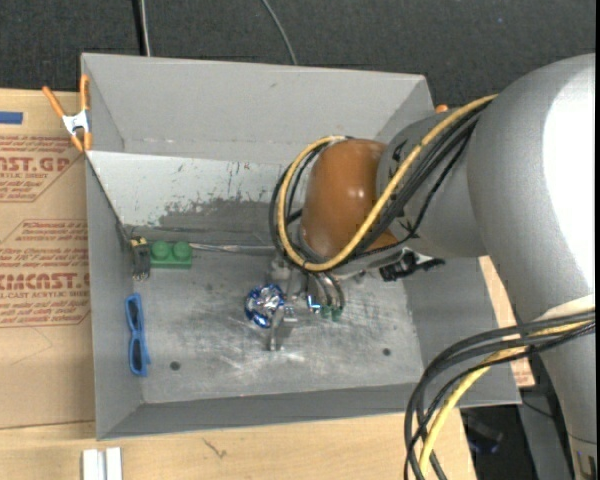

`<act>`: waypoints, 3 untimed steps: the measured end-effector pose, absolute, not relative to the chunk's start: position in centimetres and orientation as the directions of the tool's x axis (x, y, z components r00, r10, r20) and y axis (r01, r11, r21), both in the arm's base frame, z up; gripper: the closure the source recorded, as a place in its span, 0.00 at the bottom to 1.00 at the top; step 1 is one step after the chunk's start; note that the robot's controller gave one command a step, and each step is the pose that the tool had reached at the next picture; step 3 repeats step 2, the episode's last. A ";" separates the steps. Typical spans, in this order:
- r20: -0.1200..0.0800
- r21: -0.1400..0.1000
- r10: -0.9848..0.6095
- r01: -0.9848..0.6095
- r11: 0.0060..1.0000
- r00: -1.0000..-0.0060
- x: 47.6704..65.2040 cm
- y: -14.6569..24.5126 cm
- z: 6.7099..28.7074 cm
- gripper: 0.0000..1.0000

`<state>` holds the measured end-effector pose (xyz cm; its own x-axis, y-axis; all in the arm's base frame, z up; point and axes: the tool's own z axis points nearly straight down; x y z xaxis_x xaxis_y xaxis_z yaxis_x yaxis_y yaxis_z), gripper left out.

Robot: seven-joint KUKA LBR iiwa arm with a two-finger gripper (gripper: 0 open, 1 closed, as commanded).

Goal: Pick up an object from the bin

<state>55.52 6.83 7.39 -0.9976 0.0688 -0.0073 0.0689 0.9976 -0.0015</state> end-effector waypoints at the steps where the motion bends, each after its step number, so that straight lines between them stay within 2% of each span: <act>1: -0.011 0.001 0.069 0.069 0.998 -0.998 55.6 6.9 7.5 1.00; 2: -0.010 0.001 0.011 0.011 1.000 -1.000 54.9 6.6 27.8 1.00; 3: -0.010 0.001 0.011 0.011 1.000 -1.000 54.9 6.6 27.8 1.00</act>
Offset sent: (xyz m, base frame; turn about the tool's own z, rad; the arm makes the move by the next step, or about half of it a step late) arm 0.0000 0.0000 0.0000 0.0000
